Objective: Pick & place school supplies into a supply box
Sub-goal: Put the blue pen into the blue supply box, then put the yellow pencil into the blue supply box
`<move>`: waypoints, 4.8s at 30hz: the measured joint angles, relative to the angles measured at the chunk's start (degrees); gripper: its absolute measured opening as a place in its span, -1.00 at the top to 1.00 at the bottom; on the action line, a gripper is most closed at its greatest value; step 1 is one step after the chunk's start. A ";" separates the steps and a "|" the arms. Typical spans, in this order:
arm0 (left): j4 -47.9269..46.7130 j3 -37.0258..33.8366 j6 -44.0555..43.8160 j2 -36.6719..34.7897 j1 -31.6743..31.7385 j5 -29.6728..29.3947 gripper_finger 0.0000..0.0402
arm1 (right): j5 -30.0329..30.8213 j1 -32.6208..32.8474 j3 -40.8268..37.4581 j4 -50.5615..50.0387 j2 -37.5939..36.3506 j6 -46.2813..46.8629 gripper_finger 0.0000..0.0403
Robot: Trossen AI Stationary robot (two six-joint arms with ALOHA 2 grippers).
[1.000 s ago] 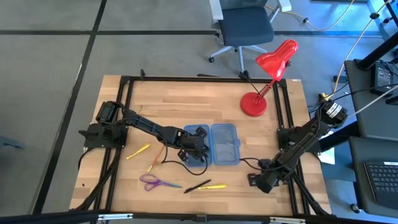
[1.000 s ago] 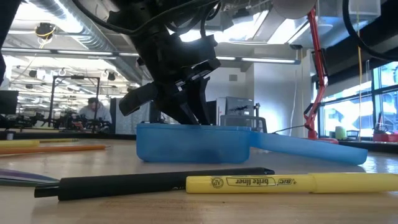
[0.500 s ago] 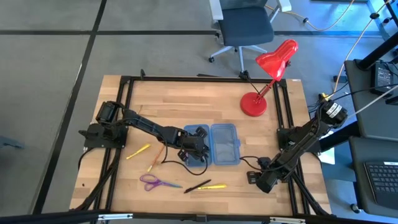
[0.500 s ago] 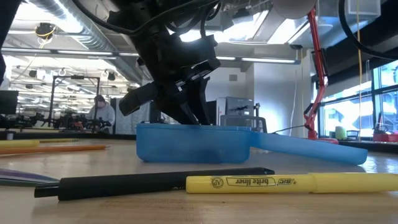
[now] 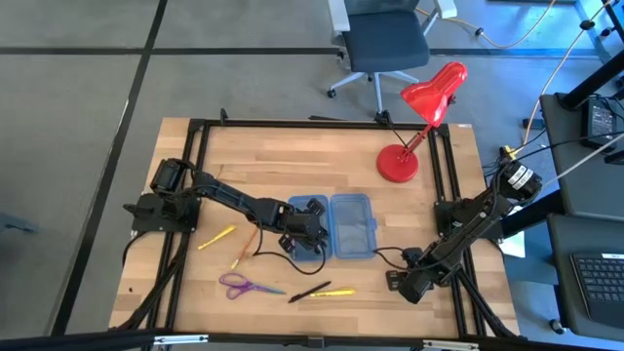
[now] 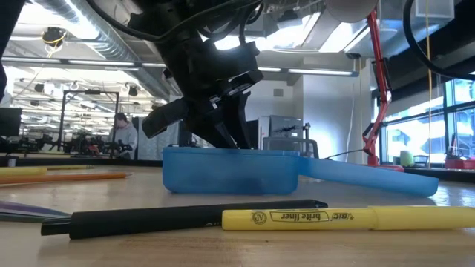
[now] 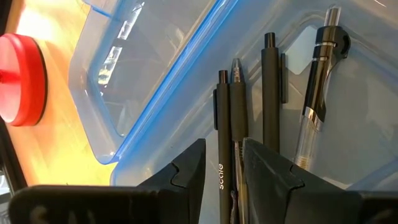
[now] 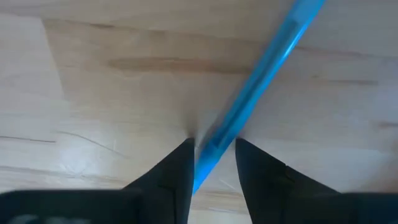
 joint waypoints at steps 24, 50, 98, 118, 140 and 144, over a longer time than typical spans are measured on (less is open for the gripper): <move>-2.90 0.04 -3.75 -2.95 1.87 -1.63 0.50 | 3.43 0.17 -0.50 -1.78 -3.19 -10.13 0.78; -12.46 -20.71 -48.86 -43.21 14.99 6.28 0.50 | 9.67 -24.75 1.05 13.17 -4.72 -70.90 0.76; -40.79 -28.00 -90.53 -44.86 15.29 -10.56 0.50 | 7.88 -41.31 38.47 -2.04 24.61 -102.94 0.75; -40.54 -28.00 -83.38 -32.00 32.85 -9.38 0.50 | 7.84 -41.31 38.47 -3.69 24.61 -103.12 0.45; -29.21 -28.00 -66.14 -26.99 53.44 -4.98 0.50 | 4.30 -39.11 37.58 -5.55 18.94 -108.18 0.35; -27.21 -28.00 -64.33 -26.99 56.30 -1.11 0.50 | 4.34 -36.93 36.26 -6.27 15.85 -109.06 0.35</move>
